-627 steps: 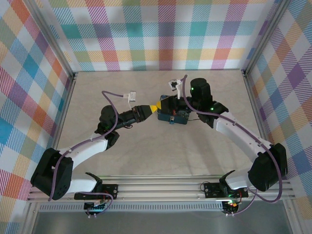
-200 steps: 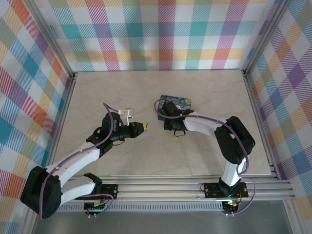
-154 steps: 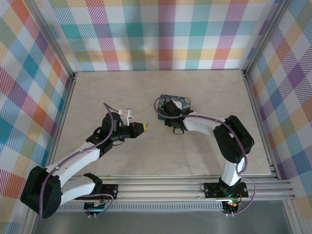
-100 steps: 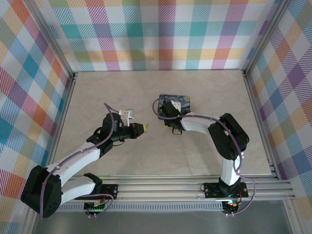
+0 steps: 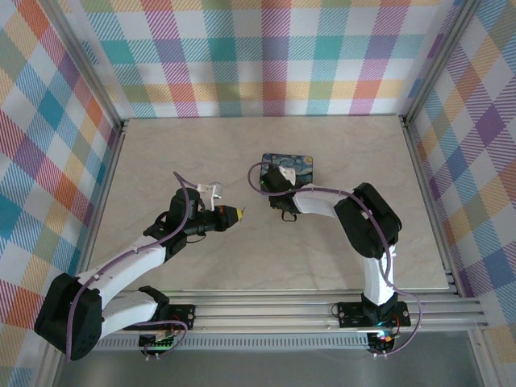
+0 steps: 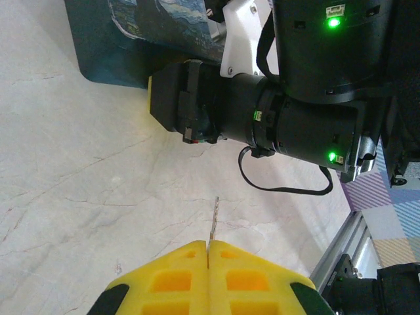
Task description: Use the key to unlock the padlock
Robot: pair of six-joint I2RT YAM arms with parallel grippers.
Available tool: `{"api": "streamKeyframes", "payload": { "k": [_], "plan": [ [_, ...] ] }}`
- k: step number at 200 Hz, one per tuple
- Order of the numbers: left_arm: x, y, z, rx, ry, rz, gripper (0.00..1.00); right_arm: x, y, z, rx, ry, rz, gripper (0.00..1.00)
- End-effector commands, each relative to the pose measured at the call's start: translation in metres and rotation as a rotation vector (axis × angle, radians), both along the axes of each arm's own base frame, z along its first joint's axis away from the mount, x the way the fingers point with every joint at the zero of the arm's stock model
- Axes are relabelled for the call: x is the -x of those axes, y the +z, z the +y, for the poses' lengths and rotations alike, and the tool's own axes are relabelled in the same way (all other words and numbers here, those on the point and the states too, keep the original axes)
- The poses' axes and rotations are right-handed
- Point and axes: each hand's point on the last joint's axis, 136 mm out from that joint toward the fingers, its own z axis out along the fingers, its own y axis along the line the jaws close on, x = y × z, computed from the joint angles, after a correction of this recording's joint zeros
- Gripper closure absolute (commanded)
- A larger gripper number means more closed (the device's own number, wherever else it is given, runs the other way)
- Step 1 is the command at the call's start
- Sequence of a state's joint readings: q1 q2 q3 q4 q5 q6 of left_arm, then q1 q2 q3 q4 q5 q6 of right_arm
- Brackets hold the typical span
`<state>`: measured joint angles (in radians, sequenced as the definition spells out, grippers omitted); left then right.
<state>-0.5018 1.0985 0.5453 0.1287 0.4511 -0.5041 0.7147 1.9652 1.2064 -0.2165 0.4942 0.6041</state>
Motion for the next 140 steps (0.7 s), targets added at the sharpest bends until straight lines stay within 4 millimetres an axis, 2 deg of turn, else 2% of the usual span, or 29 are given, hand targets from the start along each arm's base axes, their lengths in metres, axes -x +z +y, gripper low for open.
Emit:
{"api": "streamKeyframes", "payload": {
  "k": [1,33,53,80,108,140],
  "plan": [
    [0.006,-0.007,0.001,-0.019,-0.024,0.008,1.0,-0.012,0.009,-0.001,-0.008,-0.019,-0.037,0.79],
    [0.007,-0.003,-0.001,-0.007,-0.04,-0.028,1.0,-0.01,0.021,-0.003,-0.038,0.008,-0.024,0.91],
    [0.009,0.007,-0.007,0.025,-0.086,-0.107,1.0,-0.002,0.031,0.0,-0.11,0.046,0.036,1.0],
    [0.005,-0.002,-0.013,-0.016,-0.112,-0.161,1.0,0.016,0.052,-0.001,-0.227,0.079,0.146,1.0],
    [-0.003,-0.016,-0.038,-0.01,-0.175,-0.153,1.0,0.037,0.079,-0.005,-0.32,0.1,0.243,1.0],
    [-0.015,-0.022,-0.067,-0.006,-0.178,-0.234,1.0,0.053,0.104,-0.006,-0.426,0.113,0.341,1.0]
  ]
}}
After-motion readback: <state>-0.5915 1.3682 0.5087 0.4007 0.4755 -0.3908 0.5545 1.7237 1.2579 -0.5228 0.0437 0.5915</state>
